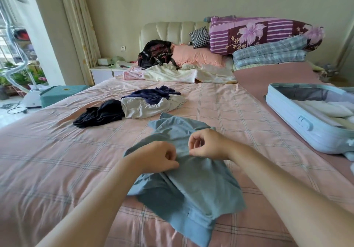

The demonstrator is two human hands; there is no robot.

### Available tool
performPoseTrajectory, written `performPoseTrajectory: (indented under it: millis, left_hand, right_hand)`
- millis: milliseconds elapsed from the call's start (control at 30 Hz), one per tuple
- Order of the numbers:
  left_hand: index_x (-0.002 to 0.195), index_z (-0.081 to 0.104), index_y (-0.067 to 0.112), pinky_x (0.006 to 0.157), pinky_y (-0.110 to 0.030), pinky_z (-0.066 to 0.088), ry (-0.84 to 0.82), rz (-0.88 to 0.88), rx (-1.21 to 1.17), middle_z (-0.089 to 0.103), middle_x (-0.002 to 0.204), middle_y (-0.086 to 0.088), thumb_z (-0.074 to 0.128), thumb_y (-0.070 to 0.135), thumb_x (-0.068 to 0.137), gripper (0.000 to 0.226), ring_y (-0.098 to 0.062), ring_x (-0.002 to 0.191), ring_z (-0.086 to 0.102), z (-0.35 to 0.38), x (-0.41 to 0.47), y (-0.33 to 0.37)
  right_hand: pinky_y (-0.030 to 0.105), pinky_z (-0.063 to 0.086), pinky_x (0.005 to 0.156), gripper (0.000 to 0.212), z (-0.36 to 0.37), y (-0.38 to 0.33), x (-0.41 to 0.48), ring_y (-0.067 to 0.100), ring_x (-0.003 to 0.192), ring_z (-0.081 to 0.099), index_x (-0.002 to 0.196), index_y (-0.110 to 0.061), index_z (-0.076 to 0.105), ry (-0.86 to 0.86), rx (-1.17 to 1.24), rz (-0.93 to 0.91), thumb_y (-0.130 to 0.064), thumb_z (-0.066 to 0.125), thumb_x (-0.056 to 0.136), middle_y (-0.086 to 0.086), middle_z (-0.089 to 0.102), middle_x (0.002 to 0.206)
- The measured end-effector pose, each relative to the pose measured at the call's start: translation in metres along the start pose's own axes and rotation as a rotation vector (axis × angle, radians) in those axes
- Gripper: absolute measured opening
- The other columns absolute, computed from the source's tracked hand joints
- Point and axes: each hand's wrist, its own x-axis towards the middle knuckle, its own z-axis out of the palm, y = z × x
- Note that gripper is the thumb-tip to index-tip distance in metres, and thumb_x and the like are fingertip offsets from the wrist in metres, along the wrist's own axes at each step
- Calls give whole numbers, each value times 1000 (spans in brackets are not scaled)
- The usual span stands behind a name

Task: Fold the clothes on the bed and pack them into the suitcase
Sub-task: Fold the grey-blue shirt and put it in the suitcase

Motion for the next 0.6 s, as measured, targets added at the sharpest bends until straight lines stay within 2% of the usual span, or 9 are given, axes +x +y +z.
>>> performPoseTrajectory:
  millis: [100, 167, 233, 300, 333, 400, 467, 567, 600]
  left_hand:
    - [75, 61, 26, 60, -20, 40, -102, -8, 49, 59, 69, 13, 76, 57, 70, 35, -2, 62, 51, -4, -16, 0]
    - [92, 68, 36, 72, -19, 44, -224, -41, 46, 62, 89, 20, 82, 60, 61, 42, -1, 82, 56, -4, -24, -3]
    - [121, 58, 46, 96, -24, 40, -348, -47, 169, 50, 118, 18, 86, 59, 56, 72, -7, 112, 45, 0, -31, -7]
    - [137, 41, 47, 110, -33, 33, -382, -32, 318, 38, 129, 12, 90, 53, 54, 97, -14, 124, 33, 9, -35, -10]
    - [141, 36, 46, 111, -35, 32, -366, -20, 388, 35, 131, 9, 90, 47, 56, 101, -16, 125, 31, 13, -35, -9]
    - [141, 37, 43, 107, -33, 35, -276, 23, 488, 38, 132, 6, 85, 32, 67, 88, -18, 125, 35, 19, -32, -8]
    - [133, 49, 41, 100, -29, 39, -172, 63, 458, 49, 130, 8, 74, 21, 77, 64, -17, 121, 46, 20, -29, -9]
    - [112, 66, 38, 78, -20, 37, -115, 17, 288, 62, 108, 18, 65, 17, 84, 35, -11, 100, 56, 13, -26, -11]
    - [105, 67, 36, 71, -18, 35, -127, 9, 242, 61, 96, 20, 64, 16, 85, 28, -8, 91, 55, 10, -26, -10]
  right_hand:
    - [31, 53, 64, 10, -5, -6, -32, 10, 67, 67, 82, -22, 71, -274, 74, 79, -26, 80, 82, -8, 71, 72]
    - [35, 59, 85, 21, -5, -7, -51, 11, 89, 72, 97, -24, 75, -380, 42, 95, -29, 85, 78, -8, 76, 93]
    - [29, 47, 107, 55, -2, -4, -64, -1, 117, 59, 120, -39, 68, -427, -133, 93, -41, 88, 69, -21, 66, 125]
    - [27, 34, 115, 86, 2, -3, -73, -5, 136, 37, 139, -54, 47, -445, -388, 93, -48, 87, 64, -30, 39, 149]
    - [28, 33, 116, 92, 5, -3, -76, -2, 140, 33, 143, -55, 40, -437, -475, 76, -45, 87, 64, -29, 31, 155]
    - [28, 33, 114, 81, 11, 3, -78, 4, 140, 37, 143, -49, 46, -352, -560, -10, -37, 82, 72, -21, 34, 157]
    - [24, 33, 111, 46, 13, 10, -77, 9, 136, 44, 131, -39, 64, -235, -557, -67, -30, 71, 86, -15, 46, 151]
    - [34, 49, 96, 12, 9, 18, -77, 12, 106, 63, 100, -25, 75, -120, -369, 18, -28, 65, 94, -10, 71, 112]
    - [38, 51, 88, 12, 3, 18, -78, 14, 93, 64, 91, -21, 73, -111, -286, 62, -31, 67, 94, -9, 71, 96]
